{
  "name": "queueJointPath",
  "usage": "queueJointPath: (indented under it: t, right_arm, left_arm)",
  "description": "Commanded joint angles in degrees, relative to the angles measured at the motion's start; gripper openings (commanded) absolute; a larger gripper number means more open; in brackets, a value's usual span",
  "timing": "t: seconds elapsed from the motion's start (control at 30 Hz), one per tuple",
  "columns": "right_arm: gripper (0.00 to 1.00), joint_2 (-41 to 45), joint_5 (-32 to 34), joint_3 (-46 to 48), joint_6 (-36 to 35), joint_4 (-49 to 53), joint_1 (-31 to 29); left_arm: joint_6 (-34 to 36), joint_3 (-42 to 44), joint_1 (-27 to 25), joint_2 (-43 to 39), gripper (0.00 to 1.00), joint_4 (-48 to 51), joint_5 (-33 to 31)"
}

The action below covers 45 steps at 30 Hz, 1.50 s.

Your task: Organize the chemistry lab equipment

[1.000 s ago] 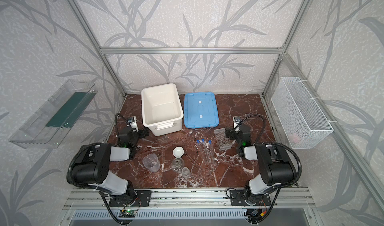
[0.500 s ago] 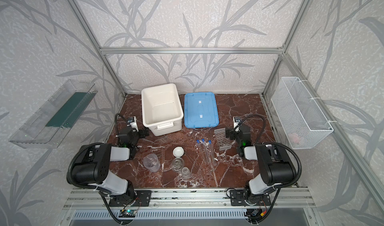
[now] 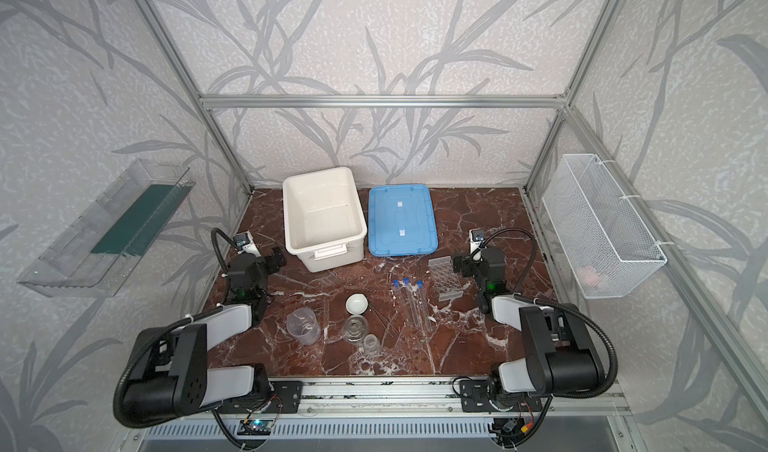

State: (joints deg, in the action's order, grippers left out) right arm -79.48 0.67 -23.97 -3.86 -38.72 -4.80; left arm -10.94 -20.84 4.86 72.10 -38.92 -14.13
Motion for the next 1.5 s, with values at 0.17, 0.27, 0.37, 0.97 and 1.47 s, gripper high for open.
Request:
queueJointPath:
  t: [0.17, 0.27, 0.37, 0.97, 1.47]
  right_arm:
    - [0.99, 11.82, 3.88, -10.34, 15.16, 28.53, 0.27]
    - [0.99, 15.71, -3.06, -12.77, 17.78, 35.15, 0.67]
    - [0.99, 19.2, -9.05, -15.8, 19.05, 41.67, 0.67]
    - [0.99, 18.89, -32.93, -25.84, 15.97, 62.98, -2.4]
    - [0.99, 24.17, -27.12, -18.24, 23.25, 65.16, -0.23]
  left_arm:
    - [-22.98, -9.65, -0.01, -15.27, 0.99, 34.54, -6.17]
    - [-31.71, -13.76, -1.26, -20.21, 0.99, 44.94, 1.81]
    - [-31.79, -16.44, -7.68, -27.36, 0.99, 51.44, -5.05]
    - [-28.93, -47.39, -50.94, -9.66, 0.93, 77.0, -4.46]
    - [-37.11, -52.43, -63.46, 15.29, 0.94, 70.26, 9.68]
